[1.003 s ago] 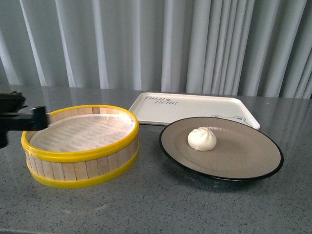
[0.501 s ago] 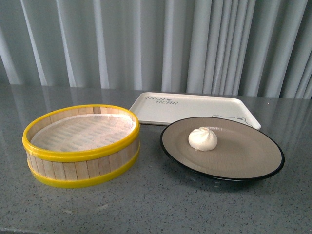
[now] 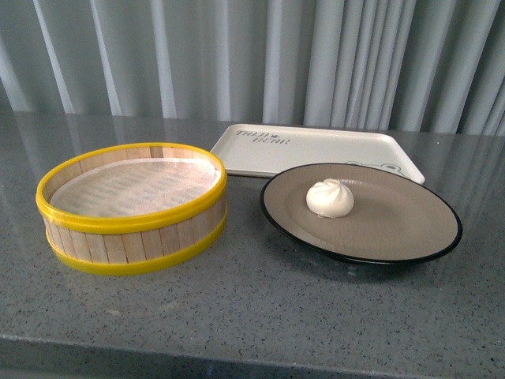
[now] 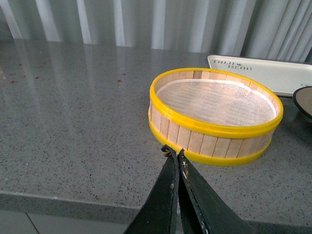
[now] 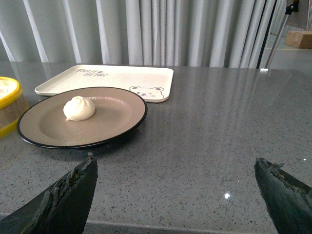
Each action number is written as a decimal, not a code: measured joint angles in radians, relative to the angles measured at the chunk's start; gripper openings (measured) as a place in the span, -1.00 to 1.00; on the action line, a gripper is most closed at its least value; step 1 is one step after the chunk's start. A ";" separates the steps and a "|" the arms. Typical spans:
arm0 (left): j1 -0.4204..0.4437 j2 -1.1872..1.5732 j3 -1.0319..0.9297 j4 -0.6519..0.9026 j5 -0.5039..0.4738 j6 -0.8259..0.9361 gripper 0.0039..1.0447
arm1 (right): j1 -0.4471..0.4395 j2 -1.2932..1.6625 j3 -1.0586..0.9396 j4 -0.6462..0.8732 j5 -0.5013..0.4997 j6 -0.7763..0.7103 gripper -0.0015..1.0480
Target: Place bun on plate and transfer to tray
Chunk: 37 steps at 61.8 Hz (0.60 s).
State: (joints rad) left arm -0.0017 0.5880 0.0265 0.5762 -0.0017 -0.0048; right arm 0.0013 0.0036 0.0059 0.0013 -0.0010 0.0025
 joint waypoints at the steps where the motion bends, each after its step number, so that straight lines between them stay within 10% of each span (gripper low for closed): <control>1: 0.000 -0.014 0.000 -0.012 0.000 0.000 -0.93 | 0.000 0.000 0.000 0.000 0.000 0.000 0.84; 37: 0.000 -0.308 0.000 -0.292 0.000 0.000 -0.93 | 0.000 0.000 0.000 0.000 0.000 0.000 0.84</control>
State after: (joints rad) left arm -0.0017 0.2802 0.0261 0.2840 -0.0021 -0.0048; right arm 0.0017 0.0036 0.0059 0.0013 -0.0010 0.0025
